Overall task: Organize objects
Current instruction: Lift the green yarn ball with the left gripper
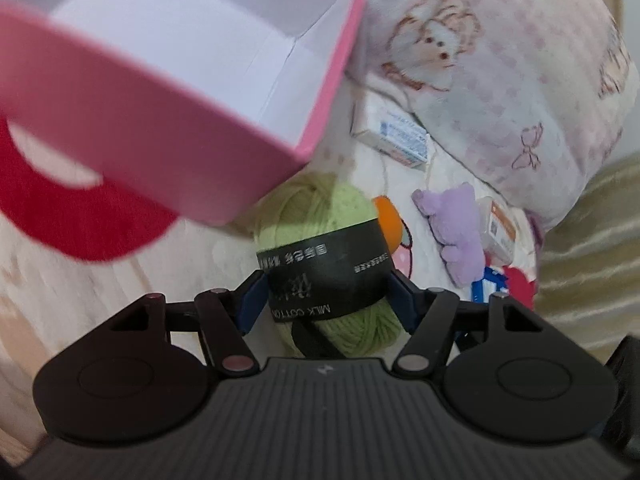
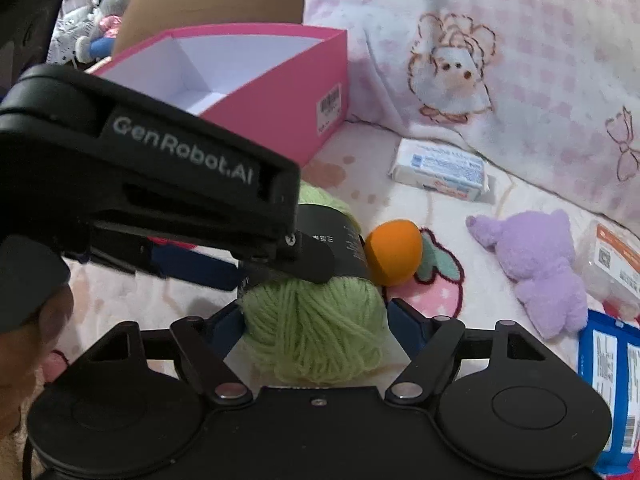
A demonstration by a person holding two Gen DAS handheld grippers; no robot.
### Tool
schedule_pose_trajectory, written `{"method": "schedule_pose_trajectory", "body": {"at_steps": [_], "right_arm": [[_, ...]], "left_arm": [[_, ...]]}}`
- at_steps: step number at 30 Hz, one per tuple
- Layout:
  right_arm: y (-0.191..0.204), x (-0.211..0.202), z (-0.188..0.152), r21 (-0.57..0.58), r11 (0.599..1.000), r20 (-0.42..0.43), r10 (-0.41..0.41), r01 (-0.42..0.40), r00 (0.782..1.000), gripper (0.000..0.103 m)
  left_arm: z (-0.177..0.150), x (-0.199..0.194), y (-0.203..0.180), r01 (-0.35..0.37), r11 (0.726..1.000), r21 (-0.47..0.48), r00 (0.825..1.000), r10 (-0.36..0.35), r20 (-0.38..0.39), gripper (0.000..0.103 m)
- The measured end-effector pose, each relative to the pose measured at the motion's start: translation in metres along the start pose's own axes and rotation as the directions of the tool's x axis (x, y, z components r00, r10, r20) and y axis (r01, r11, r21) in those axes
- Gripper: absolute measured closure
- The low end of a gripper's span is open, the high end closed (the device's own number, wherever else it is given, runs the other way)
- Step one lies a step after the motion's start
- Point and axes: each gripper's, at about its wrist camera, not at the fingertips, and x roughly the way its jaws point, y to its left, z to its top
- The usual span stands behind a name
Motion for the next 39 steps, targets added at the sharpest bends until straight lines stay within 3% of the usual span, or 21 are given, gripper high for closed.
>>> {"method": "schedule_pose_trajectory", "body": {"at_steps": [10, 18, 21, 23, 25, 28, 30, 31, 35, 39], "right_arm": [[-0.010, -0.004, 0.000, 0.088, 0.993, -0.020, 0.075, -0.073, 0.997, 0.041], [-0.015, -0.021, -0.007, 0.188, 0.971, -0.067, 0.161, -0.147, 0.985, 0.041], [-0.014, -0.022, -0.007, 0.178, 0.976, -0.063, 0.140, -0.127, 0.988, 0.041], [-0.013, -0.021, -0.008, 0.157, 0.983, -0.070, 0.108, -0.096, 0.992, 0.037], [-0.013, -0.019, -0.007, 0.135, 0.989, -0.068, 0.071, -0.061, 0.995, 0.025], [-0.013, -0.012, -0.005, 0.125, 0.990, -0.070, 0.069, -0.059, 0.995, 0.024], [-0.013, -0.008, -0.006, 0.125, 0.990, -0.081, 0.080, -0.070, 0.993, 0.027], [-0.010, -0.005, -0.007, 0.114, 0.991, -0.096, 0.086, -0.075, 0.992, 0.035], [0.012, -0.007, -0.012, -0.019, 0.999, -0.094, 0.041, -0.043, 0.995, 0.042], [-0.001, -0.007, -0.011, 0.056, 0.997, -0.102, 0.066, -0.060, 0.993, 0.048]], "left_arm": [[-0.005, -0.001, -0.010, 0.041, 0.999, -0.015, 0.999, -0.040, 0.031, 0.047], [-0.006, -0.004, 0.003, 0.052, 0.997, -0.048, 0.999, -0.052, -0.002, 0.046], [-0.004, -0.002, 0.001, 0.037, 0.999, -0.032, 0.999, -0.037, 0.000, 0.045], [-0.005, -0.002, 0.000, 0.019, 1.000, -0.018, 1.000, -0.019, -0.011, 0.044], [-0.007, -0.003, 0.000, 0.011, 1.000, -0.007, 1.000, -0.011, -0.003, 0.043], [-0.008, -0.003, -0.001, 0.004, 1.000, 0.001, 1.000, -0.004, 0.004, 0.043], [-0.008, -0.004, -0.001, 0.005, 1.000, 0.015, 1.000, -0.005, 0.005, 0.044], [-0.008, -0.004, 0.000, 0.007, 1.000, 0.020, 1.000, -0.007, 0.005, 0.044], [-0.008, -0.005, 0.001, 0.004, 1.000, 0.025, 1.000, -0.004, 0.019, 0.045], [-0.011, -0.005, -0.004, 0.007, 0.999, 0.050, 1.000, -0.008, 0.030, 0.045]]}}
